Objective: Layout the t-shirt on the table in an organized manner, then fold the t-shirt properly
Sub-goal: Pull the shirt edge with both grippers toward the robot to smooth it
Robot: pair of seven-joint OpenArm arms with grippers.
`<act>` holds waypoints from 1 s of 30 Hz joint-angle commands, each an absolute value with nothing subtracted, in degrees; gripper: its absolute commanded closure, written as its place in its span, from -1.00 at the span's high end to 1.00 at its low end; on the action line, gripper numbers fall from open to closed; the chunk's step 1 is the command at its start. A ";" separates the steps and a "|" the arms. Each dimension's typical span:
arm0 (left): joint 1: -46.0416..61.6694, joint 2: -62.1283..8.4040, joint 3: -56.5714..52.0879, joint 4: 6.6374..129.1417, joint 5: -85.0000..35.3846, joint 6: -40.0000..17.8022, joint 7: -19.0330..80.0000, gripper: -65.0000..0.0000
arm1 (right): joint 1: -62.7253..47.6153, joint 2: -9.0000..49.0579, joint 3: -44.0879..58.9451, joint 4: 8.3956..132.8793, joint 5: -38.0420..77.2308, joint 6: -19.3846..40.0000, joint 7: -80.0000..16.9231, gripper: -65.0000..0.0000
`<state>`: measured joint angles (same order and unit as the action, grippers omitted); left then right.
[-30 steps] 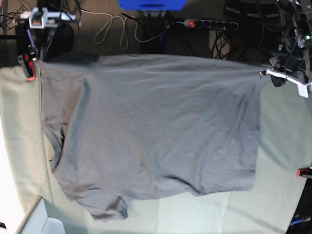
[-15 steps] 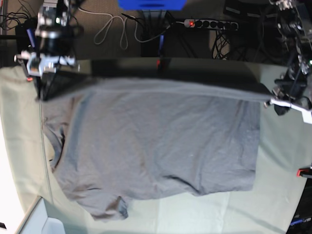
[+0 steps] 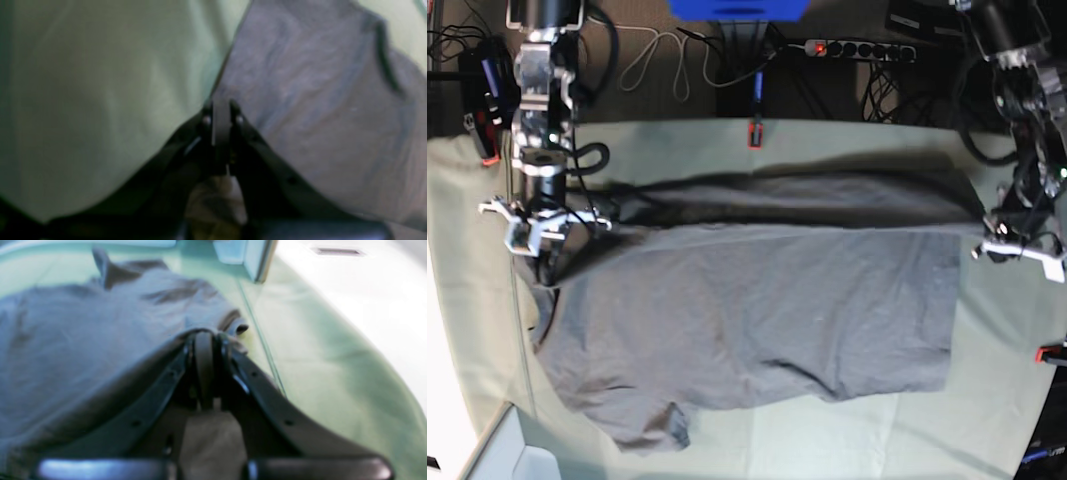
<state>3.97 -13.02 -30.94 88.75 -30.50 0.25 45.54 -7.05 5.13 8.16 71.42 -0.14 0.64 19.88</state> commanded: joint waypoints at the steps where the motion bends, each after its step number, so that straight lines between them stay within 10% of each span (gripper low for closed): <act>1: 2.51 -13.85 -31.08 88.92 -30.73 0.13 44.26 -1.00 | -5.05 6.11 7.60 71.08 -0.04 0.40 21.76 -1.00; 20: -7.25 -13.85 -27.82 73.10 -30.73 0.57 44.70 -0.97 | 7.69 7.25 3.38 57.36 -1.45 0.31 16.92 -0.79; 30: -8.31 -13.49 -27.91 72.22 -31.34 0.22 44.62 0.24 | 6.81 7.08 3.47 63.43 -8.31 0.31 10.07 0.04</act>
<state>-7.09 -12.69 -27.90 70.48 -30.63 0.71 45.47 5.82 6.63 3.36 62.08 -8.38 0.64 8.43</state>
